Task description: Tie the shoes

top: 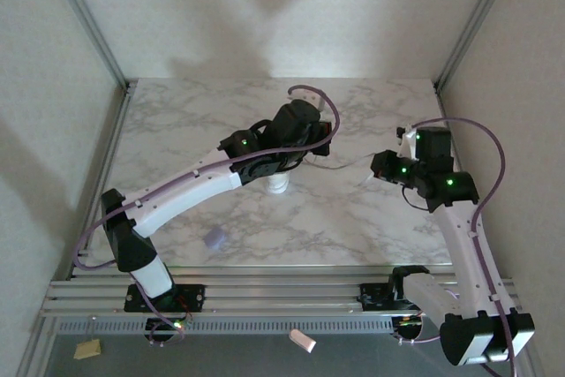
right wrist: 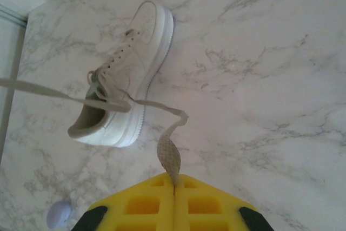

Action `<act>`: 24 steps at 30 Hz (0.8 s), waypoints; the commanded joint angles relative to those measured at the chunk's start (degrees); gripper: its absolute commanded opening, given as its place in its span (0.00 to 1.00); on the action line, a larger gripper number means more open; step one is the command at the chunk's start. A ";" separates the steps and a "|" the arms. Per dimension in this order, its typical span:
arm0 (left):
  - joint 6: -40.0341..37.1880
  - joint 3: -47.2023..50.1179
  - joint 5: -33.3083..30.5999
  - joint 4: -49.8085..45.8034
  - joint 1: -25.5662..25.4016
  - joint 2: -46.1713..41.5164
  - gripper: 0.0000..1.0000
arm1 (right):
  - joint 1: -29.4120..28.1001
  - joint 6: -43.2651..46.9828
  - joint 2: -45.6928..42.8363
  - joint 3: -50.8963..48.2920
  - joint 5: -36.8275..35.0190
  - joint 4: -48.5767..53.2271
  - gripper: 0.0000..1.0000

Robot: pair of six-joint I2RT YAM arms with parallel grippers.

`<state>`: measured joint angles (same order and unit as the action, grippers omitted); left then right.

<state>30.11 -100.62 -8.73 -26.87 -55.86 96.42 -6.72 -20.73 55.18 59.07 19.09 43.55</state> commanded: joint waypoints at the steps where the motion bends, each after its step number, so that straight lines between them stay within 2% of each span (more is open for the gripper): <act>1: -1.04 -1.99 0.38 0.85 0.45 -0.35 0.00 | -0.49 -0.14 -1.29 -0.82 -1.31 0.01 0.00; 8: -0.49 -0.15 -0.23 2.22 0.79 -1.44 0.00 | -1.32 -1.51 -2.09 2.19 0.01 -1.03 0.00; 15: -0.44 1.20 0.95 4.34 1.55 -2.29 0.00 | -5.62 -0.80 -3.02 2.92 3.26 -0.23 0.00; 18: -1.31 3.60 3.37 6.47 1.49 -3.75 0.00 | -8.03 -1.43 -3.66 2.31 -2.95 2.00 0.00; 21: -2.80 8.53 7.25 10.27 1.18 -6.67 0.00 | -8.11 -3.28 -4.50 2.22 -10.78 4.93 0.00; 24: -4.05 12.90 10.44 12.63 0.73 -8.80 0.00 | -8.09 -4.55 -5.04 3.59 -14.56 6.28 0.00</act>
<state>28.38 -90.45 -3.01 -18.65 -54.65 90.74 -14.57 -23.42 51.20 60.51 11.11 46.94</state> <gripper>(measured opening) 0.038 0.063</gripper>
